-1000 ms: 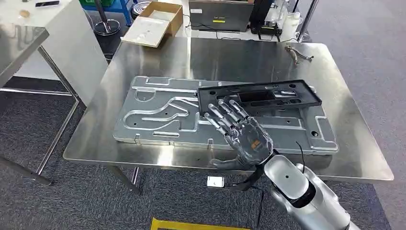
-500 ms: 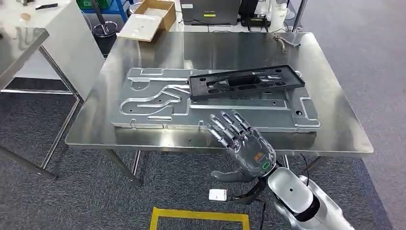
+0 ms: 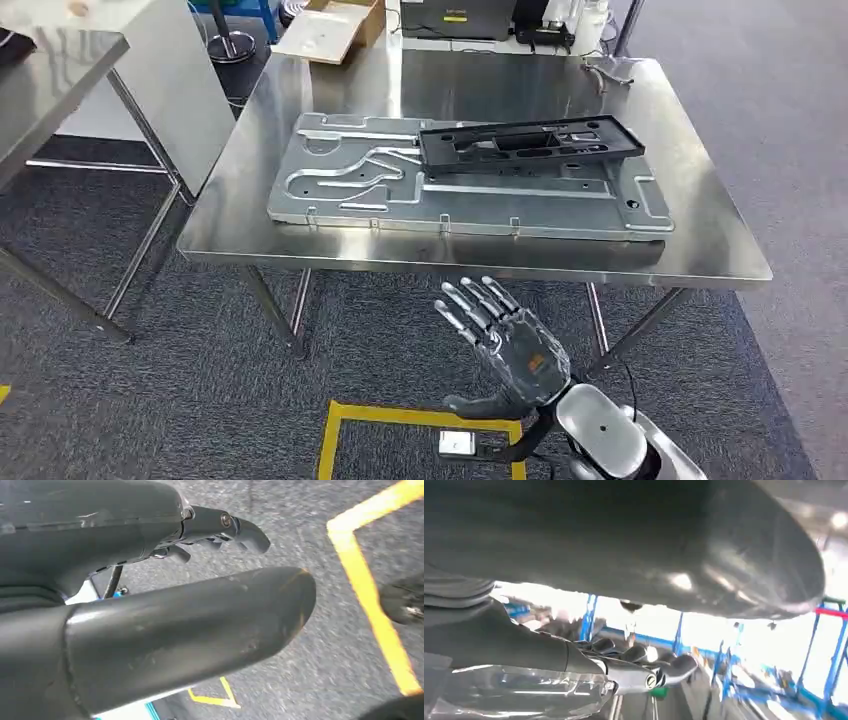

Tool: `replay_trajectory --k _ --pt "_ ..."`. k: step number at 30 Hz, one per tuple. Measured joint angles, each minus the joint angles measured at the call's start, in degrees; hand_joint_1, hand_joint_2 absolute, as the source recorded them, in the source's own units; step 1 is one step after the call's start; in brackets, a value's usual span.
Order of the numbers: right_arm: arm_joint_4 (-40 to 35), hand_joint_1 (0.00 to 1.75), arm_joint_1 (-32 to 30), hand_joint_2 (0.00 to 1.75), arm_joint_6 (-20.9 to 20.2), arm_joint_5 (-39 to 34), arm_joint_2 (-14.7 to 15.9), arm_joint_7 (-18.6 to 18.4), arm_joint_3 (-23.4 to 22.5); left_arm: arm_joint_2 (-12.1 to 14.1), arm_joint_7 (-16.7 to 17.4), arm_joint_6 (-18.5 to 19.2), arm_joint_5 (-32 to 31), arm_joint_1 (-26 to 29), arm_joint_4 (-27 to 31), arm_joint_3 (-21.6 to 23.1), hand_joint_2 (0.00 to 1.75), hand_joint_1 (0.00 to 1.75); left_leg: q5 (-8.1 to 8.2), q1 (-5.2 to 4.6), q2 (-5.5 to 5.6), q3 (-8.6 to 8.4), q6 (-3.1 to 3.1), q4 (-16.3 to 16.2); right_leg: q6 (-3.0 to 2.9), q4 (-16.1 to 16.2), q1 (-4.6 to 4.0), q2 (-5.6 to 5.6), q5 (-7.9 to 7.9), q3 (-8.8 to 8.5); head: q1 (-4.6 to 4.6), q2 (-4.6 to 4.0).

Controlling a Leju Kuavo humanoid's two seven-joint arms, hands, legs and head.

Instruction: Take the parts from the cabinet and place them on the table.

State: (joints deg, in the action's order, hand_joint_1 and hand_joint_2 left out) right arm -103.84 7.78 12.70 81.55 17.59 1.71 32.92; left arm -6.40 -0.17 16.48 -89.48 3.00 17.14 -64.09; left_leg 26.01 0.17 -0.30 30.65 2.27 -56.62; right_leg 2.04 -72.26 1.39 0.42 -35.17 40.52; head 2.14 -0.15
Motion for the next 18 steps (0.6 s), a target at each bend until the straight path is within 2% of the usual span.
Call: replay_trajectory --k 1,2,3,4,5,6,7,9,10,11,12,13,14,15,16,17,18 --pt "0.3 0.0 -0.6 0.0 0.0 -0.2 0.0 0.1 -0.2 0.0 0.0 0.0 0.1 0.0 0.1 -0.2 0.0 0.0 -0.73 -0.17 -0.05 1.04 -0.01 -0.1 0.01 -2.6 -0.01 -0.02 0.46 -0.05 0.0 0.0" --pt "0.6 0.0 -1.1 0.0 0.0 -0.3 0.0 0.2 -0.3 -0.1 0.1 0.0 0.1 0.0 0.3 -0.3 0.0 0.0 -1.45 -0.34 -0.09 2.19 -0.1 -0.3 -0.11 -3.1 -0.03 -0.03 2.84 -1.06 0.0 0.0" --pt "0.8 0.0 -1.3 0.0 0.0 -0.3 0.0 0.2 -0.4 -0.1 0.1 0.0 0.1 -0.1 0.3 -0.5 0.0 0.0 -2.01 -0.47 -0.17 3.21 -0.17 -0.6 -0.32 -1.7 -0.09 -0.02 5.14 -2.85 -0.02 0.0" --pt "0.9 0.0 -1.4 0.0 0.0 -0.3 0.0 0.2 -0.5 -0.2 0.1 0.0 0.1 -0.1 0.4 -0.6 0.0 0.0 -2.55 -0.55 -0.18 4.14 -0.3 -0.9 -0.68 1.7 -0.17 -0.02 6.7 -5.89 0.0 0.0" --pt "1.0 0.0 -1.5 0.0 0.0 -0.3 0.0 0.3 -0.7 -0.3 0.2 0.0 0.1 -0.1 0.4 -0.7 0.0 0.0 -2.96 -0.59 -0.19 4.73 -0.48 -1.2 -1.16 6.4 -0.33 0.0 6.61 -9.63 0.0 0.0" --pt "1.0 0.0 -1.4 0.0 0.1 -0.3 0.0 0.4 -0.8 -0.5 0.2 0.0 0.1 -0.1 0.5 -0.8 0.0 0.0 -3.22 -0.82 -0.19 5.22 -0.78 -1.5 -1.59 11.9 -0.86 0.05 4.76 -13.95 0.0 0.0" --pt "1.0 0.0 -1.4 0.0 0.2 -0.3 0.0 0.4 -1.0 -0.5 0.2 0.0 0.1 -0.1 0.5 -1.0 0.0 0.0 -3.65 -0.87 -0.26 5.47 -1.05 -1.8 -1.73 15.7 -0.83 0.12 3.18 -15.66 0.02 0.0" --pt "1.0 0.0 -1.5 0.0 0.2 -0.4 0.0 0.4 -1.0 -0.5 0.2 0.0 0.1 -0.2 0.6 -1.4 0.0 0.0 -5.01 -0.53 -0.32 6.14 -1.75 -1.6 -1.96 16.0 -1.26 0.09 3.28 -14.9 0.02 0.0" --pt "1.1 0.0 -1.8 0.0 0.2 -0.4 0.0 0.4 -1.1 -0.5 0.2 0.0 0.1 0.0 0.7 -1.4 0.0 0.0 -5.68 -0.8 -0.24 6.39 -2.17 -1.4 -2.33 16.2 -1.03 0.12 4.07 -14.39 0.0 0.0" --pt "1.2 0.0 -1.8 0.0 0.2 -0.4 0.0 0.4 -1.1 -0.5 0.3 0.0 0.2 0.0 0.8 -1.5 0.0 0.0 -4.87 -0.46 -0.09 6.76 -2.42 -1.9 -2.67 16.5 -0.58 0.56 4.87 -13.85 -0.02 0.0" --pt "1.2 0.0 -2.0 0.0 0.1 -0.4 0.0 0.5 -1.1 -0.6 0.3 0.0 0.1 0.1 0.8 -1.5 0.0 0.0 -1.91 -0.45 0.08 7.52 -2.95 -3.2 -3.02 16.5 -0.62 0.45 5.61 -13.0 0.02 0.0" --pt "1.2 0.0 -2.0 0.0 -0.2 -0.6 0.0 0.6 -1.2 -0.7 0.3 0.0 0.1 0.1 0.8 -1.5 0.0 0.0 1.92 -0.18 0.08 8.31 -3.38 -6.3 -3.65 16.5 -0.64 0.55 6.27 -12.27 0.0 0.0" --pt "1.2 0.0 -2.2 0.0 -0.8 -0.9 0.0 0.8 -1.2 -0.7 0.3 0.1 -0.1 0.2 0.8 -1.6 0.0 0.0 5.49 -0.01 0.06 8.99 -3.72 -10.3 -3.6 16.5 -0.72 0.6 6.97 -11.43 0.0 0.0" --pt "1.4 0.0 -2.6 0.0 -1.6 -1.6 0.0 1.2 -1.4 -0.7 0.3 0.1 -0.2 0.1 0.9 -1.8 0.0 0.0 7.68 0.07 0.07 9.46 -4.0 -14.3 -3.57 16.4 -0.78 0.61 7.67 -10.58 0.0 0.0" --pt "1.7 0.0 -3.1 0.0 -2.5 -2.4 0.0 1.6 -1.8 -0.8 0.3 0.4 -0.4 0.1 1.0 -2.2 0.0 0.0 7.87 0.1 0.07 9.46 -4.2 -17.0 -3.49 16.2 -0.79 0.66 8.3 -9.64 0.0 0.0" --pt "2.2 0.0 -3.7 0.0 -3.4 -3.2 0.0 1.9 -2.1 -0.9 0.3 0.6 -0.4 0.1 1.3 -2.8 0.0 0.0 6.4 0.19 0.07 8.72 -4.34 -17.9 -3.4 15.9 -0.75 0.74 8.88 -8.58 0.02 0.0" --pt "2.8 0.0 -4.1 0.0 -4.0 -4.0 0.0 2.1 -2.3 -0.9 0.3 0.8 -0.5 0.0 1.6 -3.2 0.0 0.0 4.07 0.3 0.07 6.99 -4.45 -16.7 -3.27 15.5 -0.69 0.76 9.44 -7.41 0.0 0.0"
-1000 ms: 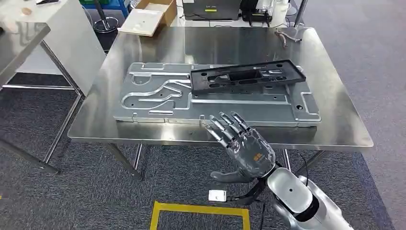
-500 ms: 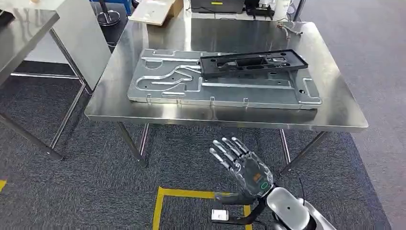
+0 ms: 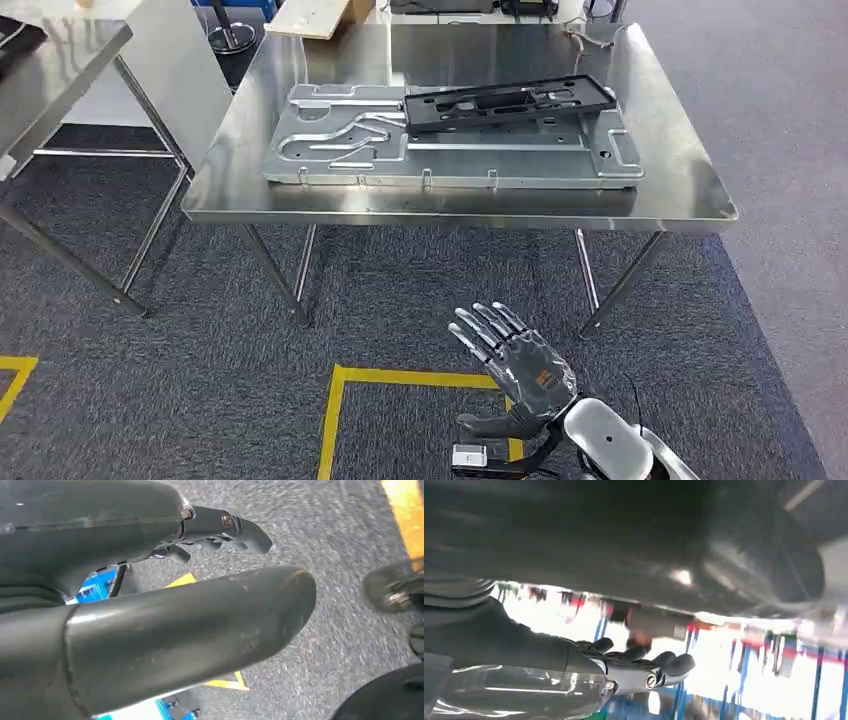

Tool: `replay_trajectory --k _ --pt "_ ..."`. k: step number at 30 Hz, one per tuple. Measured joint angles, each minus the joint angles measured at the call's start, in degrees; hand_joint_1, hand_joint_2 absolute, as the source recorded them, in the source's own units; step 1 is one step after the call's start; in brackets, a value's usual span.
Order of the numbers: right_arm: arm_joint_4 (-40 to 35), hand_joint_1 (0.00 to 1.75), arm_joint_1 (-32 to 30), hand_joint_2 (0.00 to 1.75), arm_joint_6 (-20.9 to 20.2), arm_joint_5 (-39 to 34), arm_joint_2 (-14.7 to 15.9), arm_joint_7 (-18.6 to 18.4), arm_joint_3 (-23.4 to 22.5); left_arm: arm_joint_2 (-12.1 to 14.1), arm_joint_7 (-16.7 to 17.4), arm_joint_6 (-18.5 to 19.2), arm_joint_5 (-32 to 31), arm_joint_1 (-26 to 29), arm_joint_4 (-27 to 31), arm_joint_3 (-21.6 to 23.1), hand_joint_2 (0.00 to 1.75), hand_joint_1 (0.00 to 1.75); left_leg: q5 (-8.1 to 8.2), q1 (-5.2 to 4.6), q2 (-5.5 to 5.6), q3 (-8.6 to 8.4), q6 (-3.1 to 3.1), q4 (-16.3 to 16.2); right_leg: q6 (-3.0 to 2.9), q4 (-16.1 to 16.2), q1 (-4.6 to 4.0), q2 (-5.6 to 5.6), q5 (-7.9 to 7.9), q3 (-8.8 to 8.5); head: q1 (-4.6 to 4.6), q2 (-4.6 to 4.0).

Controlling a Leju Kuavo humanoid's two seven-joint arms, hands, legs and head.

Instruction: Take the parts from the cabinet and place them on the table.

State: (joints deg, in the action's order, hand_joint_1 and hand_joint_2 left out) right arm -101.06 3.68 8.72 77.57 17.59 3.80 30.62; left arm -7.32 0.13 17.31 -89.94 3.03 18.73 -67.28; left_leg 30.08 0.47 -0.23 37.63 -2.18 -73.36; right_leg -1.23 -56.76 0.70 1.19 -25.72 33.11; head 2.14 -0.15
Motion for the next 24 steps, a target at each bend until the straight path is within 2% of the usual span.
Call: replay_trajectory --k 1,2,3,4,5,7,8,9,10,11,12,13,14,15,16,17,18,19,20,22,23,24 --pt "0.9 0.0 -0.3 0.0 -0.7 -0.9 0.0 0.0 -0.3 -0.1 0.0 0.1 0.0 -0.1 0.4 -0.4 0.0 0.0 -2.09 0.09 0.0 -2.81 -0.03 3.1 0.17 -0.5 0.07 -0.04 0.48 1.18 0.0 0.0" --pt "1.8 0.0 -0.7 0.0 -1.3 -1.7 0.0 0.0 -0.8 -0.2 0.1 0.1 0.0 -0.2 0.8 -0.9 0.0 0.0 -2.79 0.15 0.1 -6.5 0.06 7.6 0.42 -1.0 0.1 -0.12 0.95 2.17 0.02 0.0" --pt "2.9 0.0 -1.2 0.0 -2.0 -2.5 0.0 -0.4 -1.6 -0.4 0.2 0.1 -0.1 -0.5 1.2 -1.4 0.0 0.0 -0.48 0.13 0.48 -10.08 0.48 12.9 0.73 -1.4 0.08 -0.13 1.38 2.72 0.02 0.0" --pt "4.1 0.0 -1.7 0.0 -2.7 -3.3 0.0 -0.9 -2.4 -0.5 0.3 0.2 0.0 -0.7 1.7 -1.7 0.0 0.0 0.73 -0.29 0.57 -12.43 1.04 16.9 1.17 -1.6 0.0 -0.14 1.74 3.09 -0.02 0.0" --pt "5.7 0.0 -2.2 0.0 -3.6 -4.6 -0.2 -1.2 -3.6 -0.9 0.3 0.4 0.0 -0.9 2.0 -2.2 0.0 0.0 0.97 -0.45 0.49 -11.86 1.7 17.1 1.52 -1.4 0.05 0.02 2.37 3.09 0.02 0.0" --pt "10.5 0.0 -3.5 0.0 -7.7 -9.7 -0.9 -3.4 -6.7 -1.3 0.2 1.0 0.0 -0.8 2.9 -3.2 0.0 0.0 0.07 -0.75 0.52 -11.44 2.78 17.1 2.3 -0.8 0.16 0.12 3.54 3.07 0.0 0.0" --pt "14.9 0.0 -4.6 0.0 -11.6 -15.0 -1.7 -5.4 -9.6 -1.4 0.2 1.3 0.0 -0.7 3.3 -3.6 0.0 0.0 -1.04 0.0 0.36 -11.1 3.56 17.9 2.66 -1.0 0.15 -0.08 3.45 3.19 -0.02 0.0" --pt "22.4 0.0 -5.0 0.0 -15.0 -21.8 -3.5 -5.1 -14.5 -1.5 0.3 1.5 0.0 -0.8 3.5 -3.8 0.0 0.0 -1.71 -0.1 -0.01 -10.56 4.08 17.9 2.87 -1.9 0.2 -0.66 1.08 3.58 -0.02 0.0" --pt "29.2 0.0 -5.0 0.0 -16.1 -25.7 -5.7 -3.5 -19.3 -1.3 0.4 1.6 0.0 -0.8 3.5 -3.9 0.0 0.0 -2.32 -0.11 0.0 -9.75 4.69 17.9 2.87 -4.5 0.24 -0.78 -2.55 4.4 -0.02 0.0" --pt "38.1 0.0 -5.0 0.0 -15.8 -29.1 -8.1 -1.1 -25.3 -1.2 0.7 1.7 0.0 -0.9 3.5 -3.9 0.0 0.0 -2.98 -0.19 0.09 -8.87 4.84 17.9 2.99 -8.5 0.25 -0.89 -6.31 5.4 -0.02 0.0" --pt "46.1 0.0 -5.2 0.0 -15.5 -31.5 -10.5 0.6 -31.1 -0.9 0.7 1.8 0.0 -0.9 3.5 -3.9 0.0 0.0 -3.57 -0.29 0.28 -8.15 4.91 17.8 3.06 -12.5 0.27 -0.93 -8.99 6.25 -0.02 0.0" --pt "55.5 0.0 -5.6 0.0 -15.3 -35.7 -13.3 -0.6 -38.4 -0.7 1.0 2.0 0.0 -0.7 3.5 -3.8 0.0 0.0 -4.18 -0.33 0.39 -7.31 4.86 17.7 3.16 -16.2 0.22 -1.05 -10.16 6.74 -0.02 0.0" --pt "61.2 0.0 -5.7 0.0 -14.8 -38.8 -14.2 -5.0 -43.5 -0.3 1.3 2.0 0.0 -0.6 3.5 -3.6 0.0 0.0 -4.71 -0.35 0.38 -6.3 4.64 17.4 3.2 -17.6 0.18 -1.14 -8.95 6.4 -0.02 0.0" --pt "65.7 0.0 -5.8 0.0 -14.2 -41.4 -14.7 -9.2 -48.1 -0.2 1.5 2.0 0.0 -0.6 3.5 -3.2 0.0 0.0 -5.14 -0.35 0.36 -5.24 4.41 16.9 3.19 -17.1 0.23 -1.12 -6.8 5.27 0.0 0.0" --pt "68.4 0.0 -6.0 0.0 -13.9 -42.5 -15.5 -11.7 -51.2 0.0 1.7 2.1 -0.1 -0.5 3.5 -2.7 0.0 0.0 -5.53 -0.33 0.22 -4.17 4.1 16.5 3.19 -14.8 0.42 -1.11 -4.58 3.31 -0.02 0.0" --pt "70.8 0.0 -6.0 0.0 -13.5 -42.6 -16.3 -13.7 -54.5 0.0 1.8 2.3 -0.1 -0.5 3.5 -2.3 0.0 0.0 -5.82 -0.28 -0.11 -3.13 3.76 15.9 3.32 -10.7 0.63 -1.07 -3.34 0.22 -0.02 0.0" --pt "72.3 0.0 -5.9 0.0 -13.4 -42.4 -17.1 -14.7 -56.8 0.1 1.9 2.3 0.0 -0.6 3.5 -2.0 0.0 0.0 -6.1 -0.36 -0.46 -2.46 3.35 15.2 3.46 -5.7 0.89 -0.93 -4.06 -3.55 0.0 0.0" --pt "73.3 0.0 -5.7 1.75 -13.4 -42.0 -17.8 -15.3 -58.7 0.3 2.0 2.5 -0.1 -0.7 3.6 -1.7 0.0 0.0 -6.13 -0.55 -0.93 -1.52 3.06 14.6 3.4 -1.0 0.57 -1.1 -5.72 -6.22 -0.02 0.0" --pt "74.2 0.0 -5.7 1.75 -13.5 -41.6 -18.5 -15.7 -60.6 0.4 2.2 2.9 0.0 -0.8 3.7 -1.2 0.0 0.0 -6.63 -0.66 -1.24 -1.38 2.6 14.4 2.64 -0.3 0.29 -1.34 -6.24 -6.33 0.02 0.0" --pt "75.7 0.0 -5.7 1.75 -13.7 -40.5 -19.8 -16.2 -64.0 0.4 2.4 3.3 0.0 -0.9 3.8 -0.8 0.0 0.0 -7.77 -0.48 -1.41 -1.3 1.9 14.7 1.76 -0.5 -0.06 -1.29 -5.51 -5.67 0.02 0.0" --pt "76.2 0.0 -6.0 1.75 -13.7 -39.9 -20.5 -16.5 -65.3 0.4 2.4 3.5 -0.1 -0.8 4.0 -0.5 0.0 0.0 -8.09 -0.35 -1.36 -1.0 1.58 14.7 1.09 -0.4 0.15 -1.08 -4.89 -5.12 0.0 0.0" --pt "76.6 0.0 -5.9 1.75 -13.9 -39.1 -20.9 -16.6 -66.4 0.4 2.6 3.7 -0.1 -0.7 4.0 -0.3 0.0 0.0 -7.07 -0.18 -1.16 -0.61 1.22 14.4 0.46 -0.4 0.16 -0.86 -4.27 -4.51 0.04 0.0"
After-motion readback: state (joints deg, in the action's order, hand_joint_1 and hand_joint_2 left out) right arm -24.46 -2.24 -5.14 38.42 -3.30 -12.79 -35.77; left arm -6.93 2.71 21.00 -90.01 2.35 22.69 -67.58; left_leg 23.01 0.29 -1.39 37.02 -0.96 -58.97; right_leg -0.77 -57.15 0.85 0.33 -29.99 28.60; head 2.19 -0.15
